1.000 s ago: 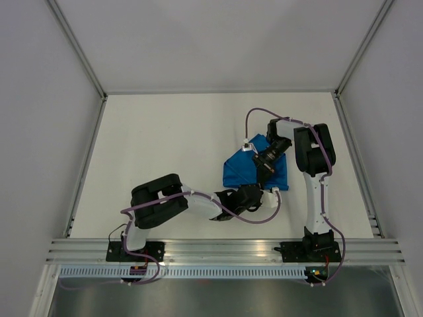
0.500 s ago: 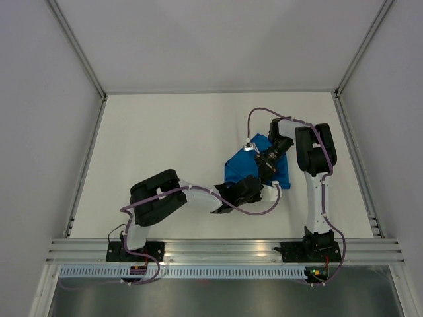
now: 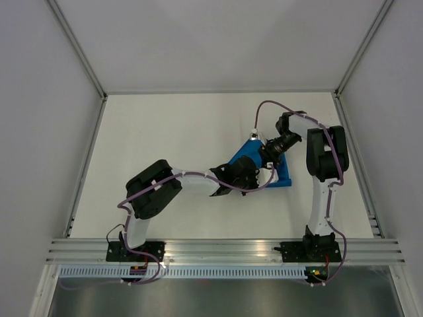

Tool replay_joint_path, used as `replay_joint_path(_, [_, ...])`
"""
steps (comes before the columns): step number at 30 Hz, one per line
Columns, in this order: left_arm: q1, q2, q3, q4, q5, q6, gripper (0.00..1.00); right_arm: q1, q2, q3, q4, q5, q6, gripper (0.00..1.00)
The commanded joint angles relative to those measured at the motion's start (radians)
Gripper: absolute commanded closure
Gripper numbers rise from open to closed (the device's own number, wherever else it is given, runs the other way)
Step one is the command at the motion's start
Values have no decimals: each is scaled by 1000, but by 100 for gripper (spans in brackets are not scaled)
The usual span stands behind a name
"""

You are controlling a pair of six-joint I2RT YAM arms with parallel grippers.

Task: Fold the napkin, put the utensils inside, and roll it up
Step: Roll the napkin with the utensil

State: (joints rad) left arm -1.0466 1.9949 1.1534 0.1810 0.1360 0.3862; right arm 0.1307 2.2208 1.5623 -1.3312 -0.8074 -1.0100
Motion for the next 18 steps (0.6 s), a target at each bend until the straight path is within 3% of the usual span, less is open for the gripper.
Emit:
replay_joint_path(1, [22,53,-1,-216,181,-113,98,-49,-122,-11,174,8,72,43])
replay_joint_path(9, [118,113,107,-334,401,-191,98,-163,-343,-137,412,8,194,43])
replay_joint_path(18, [212,254,247,-474,651,-256,98,-160,-811,-648,849,109,125,39])
